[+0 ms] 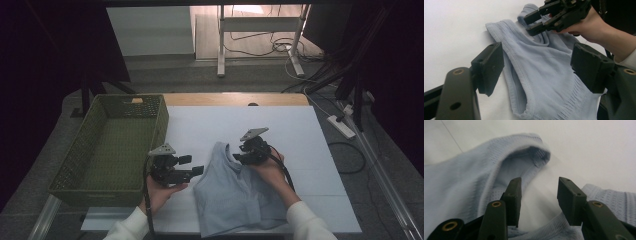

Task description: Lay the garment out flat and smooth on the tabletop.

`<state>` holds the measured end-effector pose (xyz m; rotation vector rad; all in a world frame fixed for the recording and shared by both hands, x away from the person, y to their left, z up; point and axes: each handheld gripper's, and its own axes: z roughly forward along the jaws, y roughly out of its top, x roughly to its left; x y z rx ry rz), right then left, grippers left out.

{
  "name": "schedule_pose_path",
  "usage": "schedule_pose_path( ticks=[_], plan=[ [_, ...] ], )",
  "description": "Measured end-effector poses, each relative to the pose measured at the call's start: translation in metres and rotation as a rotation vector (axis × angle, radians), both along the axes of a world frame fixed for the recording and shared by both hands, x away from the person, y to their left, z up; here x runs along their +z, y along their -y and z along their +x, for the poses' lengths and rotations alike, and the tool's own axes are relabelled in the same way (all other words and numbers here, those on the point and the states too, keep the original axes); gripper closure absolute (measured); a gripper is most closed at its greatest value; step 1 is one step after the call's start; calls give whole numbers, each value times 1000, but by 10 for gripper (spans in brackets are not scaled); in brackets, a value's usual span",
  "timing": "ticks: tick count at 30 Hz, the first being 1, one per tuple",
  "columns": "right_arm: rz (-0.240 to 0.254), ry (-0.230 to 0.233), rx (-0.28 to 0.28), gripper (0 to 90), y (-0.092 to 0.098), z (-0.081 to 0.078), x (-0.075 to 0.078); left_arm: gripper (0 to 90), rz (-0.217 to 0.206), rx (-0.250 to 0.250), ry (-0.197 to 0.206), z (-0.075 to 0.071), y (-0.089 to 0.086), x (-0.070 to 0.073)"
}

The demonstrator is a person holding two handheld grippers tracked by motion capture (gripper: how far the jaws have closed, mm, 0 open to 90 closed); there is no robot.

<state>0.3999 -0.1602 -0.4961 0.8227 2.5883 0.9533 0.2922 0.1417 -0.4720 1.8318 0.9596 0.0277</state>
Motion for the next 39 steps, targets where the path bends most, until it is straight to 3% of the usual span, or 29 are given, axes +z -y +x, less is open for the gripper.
schedule_pose_path(
  ticks=[3,8,12,17,19,25,28,33,39],
  plan=[
    [-19,-8,3,543,-3,1,-6,266,2,-1,2,0,0,0],
    [-42,-27,55,525,-9,-3,-10,266,2,-3,3,0,0,1],
    [-37,-52,68,519,-11,-4,-11,265,0,1,-1,1,-1,0],
    [-84,-73,77,514,-18,-5,-19,266,2,0,2,1,-1,0],
    [-77,-69,70,523,-19,-6,-20,266,3,0,1,1,-1,0],
    [-50,-85,84,813,-20,-5,-20,265,6,-3,0,0,1,0],
    [-44,-65,81,852,-21,-5,-19,266,6,-3,1,1,1,0],
    [6,-5,73,864,-23,-3,-12,265,5,-2,0,1,1,0],
    [49,29,87,864,-32,-1,-6,266,6,-1,0,1,0,0]
  ],
)
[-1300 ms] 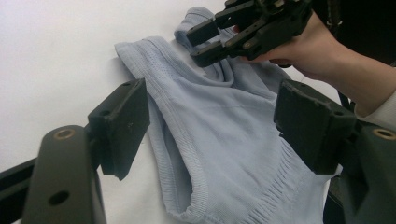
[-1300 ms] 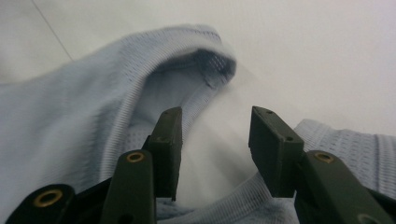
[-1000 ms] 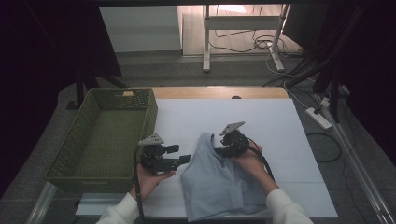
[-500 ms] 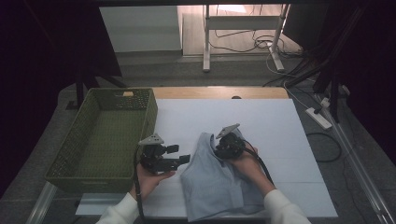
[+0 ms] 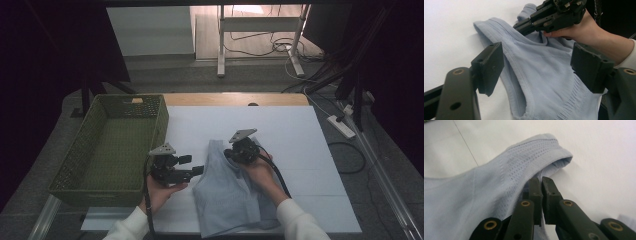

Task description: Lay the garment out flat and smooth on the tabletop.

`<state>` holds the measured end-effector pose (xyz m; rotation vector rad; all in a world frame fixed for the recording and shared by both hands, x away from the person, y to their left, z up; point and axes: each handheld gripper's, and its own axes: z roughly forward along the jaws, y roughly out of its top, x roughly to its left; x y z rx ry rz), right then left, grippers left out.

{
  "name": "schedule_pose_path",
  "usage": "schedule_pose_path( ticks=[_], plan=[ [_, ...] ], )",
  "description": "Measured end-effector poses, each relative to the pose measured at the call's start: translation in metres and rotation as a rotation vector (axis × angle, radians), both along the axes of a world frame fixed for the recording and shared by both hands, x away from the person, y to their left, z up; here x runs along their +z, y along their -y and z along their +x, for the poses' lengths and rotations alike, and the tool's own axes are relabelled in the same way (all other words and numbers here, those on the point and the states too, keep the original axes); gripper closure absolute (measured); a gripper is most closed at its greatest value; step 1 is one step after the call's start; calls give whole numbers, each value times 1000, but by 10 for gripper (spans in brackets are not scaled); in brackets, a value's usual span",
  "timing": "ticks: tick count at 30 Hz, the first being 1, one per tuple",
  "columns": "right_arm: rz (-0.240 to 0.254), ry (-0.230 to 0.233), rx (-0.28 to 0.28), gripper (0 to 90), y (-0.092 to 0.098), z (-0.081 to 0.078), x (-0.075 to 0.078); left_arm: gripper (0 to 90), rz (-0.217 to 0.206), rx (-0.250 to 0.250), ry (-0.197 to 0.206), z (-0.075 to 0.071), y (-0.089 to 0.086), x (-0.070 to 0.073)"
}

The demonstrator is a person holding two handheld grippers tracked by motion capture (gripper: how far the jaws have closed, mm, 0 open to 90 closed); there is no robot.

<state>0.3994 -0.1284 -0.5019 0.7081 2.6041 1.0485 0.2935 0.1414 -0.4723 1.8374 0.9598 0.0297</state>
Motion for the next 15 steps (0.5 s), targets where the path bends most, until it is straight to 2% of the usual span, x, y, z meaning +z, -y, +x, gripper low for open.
schedule_pose_path(
  ticks=[3,7,11,14,15],
  plan=[
    [8,23,11,864,-6,0,0,265,0,2,0,0,-1,0],
    [-1,13,20,863,-13,1,-5,265,-1,0,2,0,-1,0],
    [-19,-52,22,851,-11,5,-13,265,0,-1,3,0,0,1],
    [-5,-57,6,726,-7,7,-10,265,-2,1,3,-1,-1,1],
    [0,-44,-14,691,-4,6,-6,265,-3,1,3,-1,-1,1]
  ],
)
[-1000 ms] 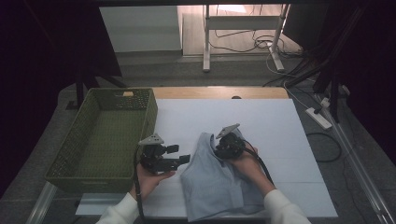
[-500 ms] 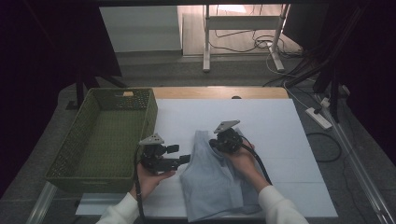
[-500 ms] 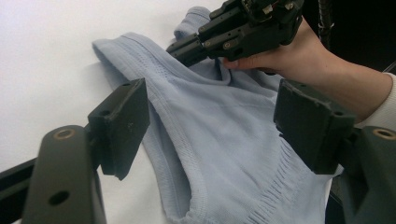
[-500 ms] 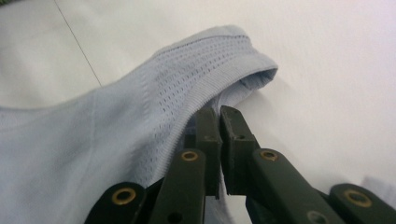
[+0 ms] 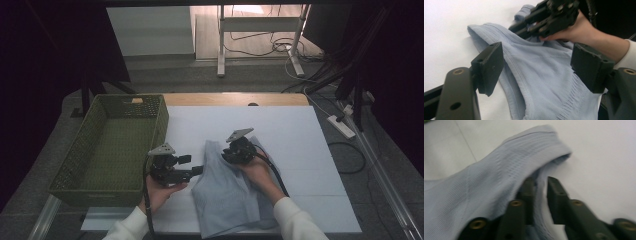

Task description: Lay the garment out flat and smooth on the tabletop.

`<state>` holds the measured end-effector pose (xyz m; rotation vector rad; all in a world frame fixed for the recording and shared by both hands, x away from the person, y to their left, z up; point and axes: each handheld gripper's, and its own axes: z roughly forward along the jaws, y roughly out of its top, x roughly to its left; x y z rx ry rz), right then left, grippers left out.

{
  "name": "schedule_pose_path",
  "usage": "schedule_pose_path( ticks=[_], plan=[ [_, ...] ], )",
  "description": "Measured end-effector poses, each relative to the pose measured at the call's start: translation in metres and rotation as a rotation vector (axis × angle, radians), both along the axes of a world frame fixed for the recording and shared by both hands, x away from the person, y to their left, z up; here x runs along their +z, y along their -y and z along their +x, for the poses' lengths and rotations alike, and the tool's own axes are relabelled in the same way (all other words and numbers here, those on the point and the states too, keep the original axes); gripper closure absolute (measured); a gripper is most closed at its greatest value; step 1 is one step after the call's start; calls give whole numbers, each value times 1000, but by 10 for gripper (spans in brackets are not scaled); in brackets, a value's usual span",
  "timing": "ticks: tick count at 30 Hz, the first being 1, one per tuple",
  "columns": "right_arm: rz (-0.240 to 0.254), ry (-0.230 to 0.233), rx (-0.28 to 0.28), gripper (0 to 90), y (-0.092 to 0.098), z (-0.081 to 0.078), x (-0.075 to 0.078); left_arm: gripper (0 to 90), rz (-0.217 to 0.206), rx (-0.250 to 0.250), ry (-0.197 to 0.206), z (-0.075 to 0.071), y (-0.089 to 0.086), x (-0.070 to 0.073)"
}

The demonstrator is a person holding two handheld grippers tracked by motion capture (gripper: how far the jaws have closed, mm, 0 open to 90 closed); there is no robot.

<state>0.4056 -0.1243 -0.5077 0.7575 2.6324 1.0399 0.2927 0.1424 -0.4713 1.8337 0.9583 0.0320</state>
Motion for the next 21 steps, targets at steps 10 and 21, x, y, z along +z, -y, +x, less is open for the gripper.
schedule_pose_path(
  ticks=[10,21],
  plan=[
    [15,14,-106,650,35,9,19,265,-2,-2,2,1,1,1],
    [-49,-21,-130,681,46,5,9,265,-5,3,4,0,-2,2]
  ],
)
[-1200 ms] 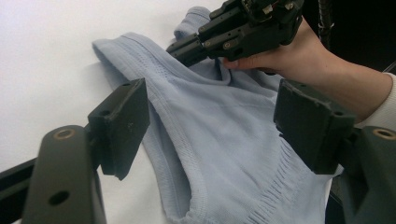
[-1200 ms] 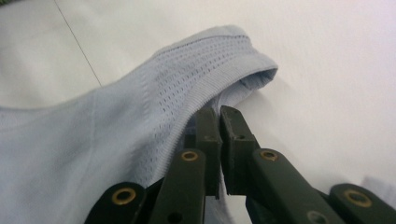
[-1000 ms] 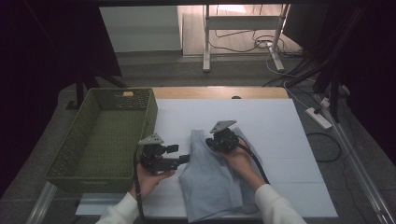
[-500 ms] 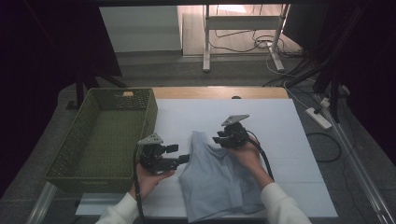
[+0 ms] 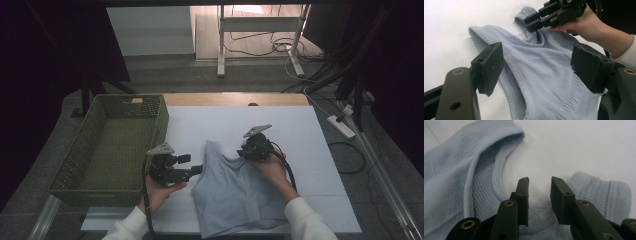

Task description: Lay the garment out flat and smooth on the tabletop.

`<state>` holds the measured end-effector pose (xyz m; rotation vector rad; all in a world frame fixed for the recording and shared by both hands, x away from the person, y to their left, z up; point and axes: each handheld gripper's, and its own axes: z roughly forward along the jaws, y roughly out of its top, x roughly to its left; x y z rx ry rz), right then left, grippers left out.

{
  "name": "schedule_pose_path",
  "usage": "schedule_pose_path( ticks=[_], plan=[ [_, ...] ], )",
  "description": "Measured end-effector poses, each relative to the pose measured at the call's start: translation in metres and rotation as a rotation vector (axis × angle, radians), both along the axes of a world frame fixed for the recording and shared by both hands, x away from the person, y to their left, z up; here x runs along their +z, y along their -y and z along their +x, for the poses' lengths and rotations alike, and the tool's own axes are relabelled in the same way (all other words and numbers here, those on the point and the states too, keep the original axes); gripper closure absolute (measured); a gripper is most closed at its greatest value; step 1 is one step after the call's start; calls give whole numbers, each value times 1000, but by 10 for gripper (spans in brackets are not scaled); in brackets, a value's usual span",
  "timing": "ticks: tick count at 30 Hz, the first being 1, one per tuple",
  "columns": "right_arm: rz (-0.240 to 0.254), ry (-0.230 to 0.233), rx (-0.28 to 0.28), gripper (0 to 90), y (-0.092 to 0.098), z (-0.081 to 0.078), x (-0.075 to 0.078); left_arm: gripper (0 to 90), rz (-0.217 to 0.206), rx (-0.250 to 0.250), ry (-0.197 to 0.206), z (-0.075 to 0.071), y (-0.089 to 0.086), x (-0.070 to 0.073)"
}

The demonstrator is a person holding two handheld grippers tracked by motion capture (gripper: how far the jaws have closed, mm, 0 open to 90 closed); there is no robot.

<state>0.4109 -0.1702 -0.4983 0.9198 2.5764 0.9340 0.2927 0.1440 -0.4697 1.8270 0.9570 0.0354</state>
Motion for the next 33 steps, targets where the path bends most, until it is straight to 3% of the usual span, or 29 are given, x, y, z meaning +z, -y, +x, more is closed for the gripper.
schedule_pose_path(
  ticks=[7,11,17,23,33],
  plan=[
    [-23,-9,-23,674,8,-2,-2,265,0,-2,1,0,1,1],
    [-22,-34,-33,646,10,0,-4,265,0,-3,1,0,2,0],
    [-34,-21,-49,589,10,1,-6,265,-1,-3,0,0,1,0],
    [-50,-54,-55,534,10,3,-11,265,0,-5,2,0,2,0],
    [-64,-40,-51,526,7,4,-15,265,4,-6,-1,0,3,-1]
  ],
)
